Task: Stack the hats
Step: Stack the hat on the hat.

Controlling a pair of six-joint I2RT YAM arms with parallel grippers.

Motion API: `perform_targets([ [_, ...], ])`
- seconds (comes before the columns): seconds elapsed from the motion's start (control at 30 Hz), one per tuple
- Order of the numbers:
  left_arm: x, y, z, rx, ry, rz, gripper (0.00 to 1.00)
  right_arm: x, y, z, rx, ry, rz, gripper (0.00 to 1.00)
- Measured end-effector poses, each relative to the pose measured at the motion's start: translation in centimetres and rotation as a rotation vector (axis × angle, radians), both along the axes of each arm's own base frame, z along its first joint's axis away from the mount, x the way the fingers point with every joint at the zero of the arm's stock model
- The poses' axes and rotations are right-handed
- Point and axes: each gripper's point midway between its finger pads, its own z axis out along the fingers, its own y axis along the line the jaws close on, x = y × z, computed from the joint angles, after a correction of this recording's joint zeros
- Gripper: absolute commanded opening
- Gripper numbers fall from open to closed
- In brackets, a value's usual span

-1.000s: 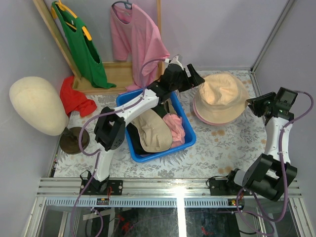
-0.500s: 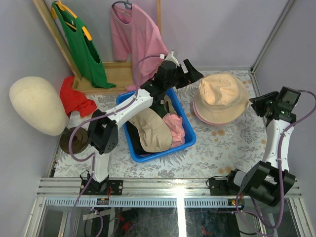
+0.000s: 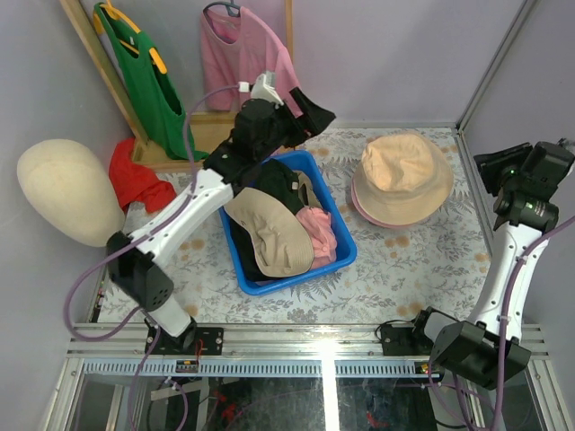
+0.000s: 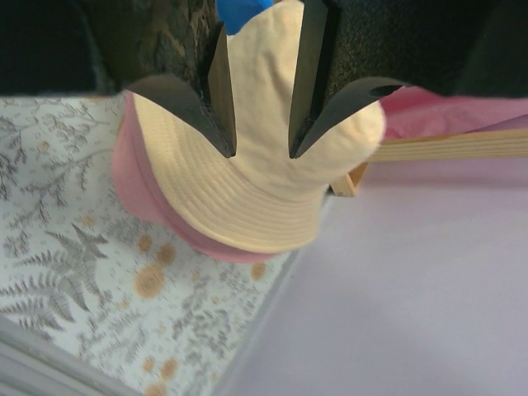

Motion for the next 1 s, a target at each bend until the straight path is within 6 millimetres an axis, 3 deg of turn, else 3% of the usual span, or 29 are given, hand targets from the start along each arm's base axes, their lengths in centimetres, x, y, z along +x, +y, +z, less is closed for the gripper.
perform_targets([
  [0.17, -2.9, 5.0, -0.5, 0.066, 0.026, 0.093, 0.84, 0.2, 0.9, 6.0, -0.077, -0.128, 0.033, 0.4],
  [0.23, -4.4, 7.5, -1.4, 0.099, 0.047, 0.143, 0.84, 0.6, 2.7, 9.0, -0.113, -0.196, 0.091, 0.4],
  [0.33, -6.2, 10.4, -2.0, 0.134, 0.063, 0.204, 0.84, 1.3, 8.0, 13.1, -0.157, -0.288, 0.253, 0.4],
  [0.47, -8.3, 13.5, -2.6, 0.182, 0.084, 0.269, 0.84, 2.3, 16.3, 16.4, -0.201, -0.371, 0.493, 0.4],
  [0.6, -9.8, 15.2, -3.7, 0.226, 0.115, 0.298, 0.84, 3.0, 23.6, 15.7, -0.239, -0.354, 0.67, 0.4],
  [0.77, -11.2, 17.2, -6.3, 0.29, 0.183, 0.327, 0.84, 2.4, 33.5, 12.6, -0.316, -0.28, 0.893, 0.41],
  [0.9, -11.9, 19.5, -8.2, 0.324, 0.237, 0.37, 0.84, -0.5, 41.1, 8.9, -0.395, -0.212, 1.069, 0.42],
  [1.0, -12.3, 21.3, -8.8, 0.333, 0.264, 0.413, 0.84, -3.2, 45.5, 6.3, -0.457, -0.168, 1.176, 0.44],
])
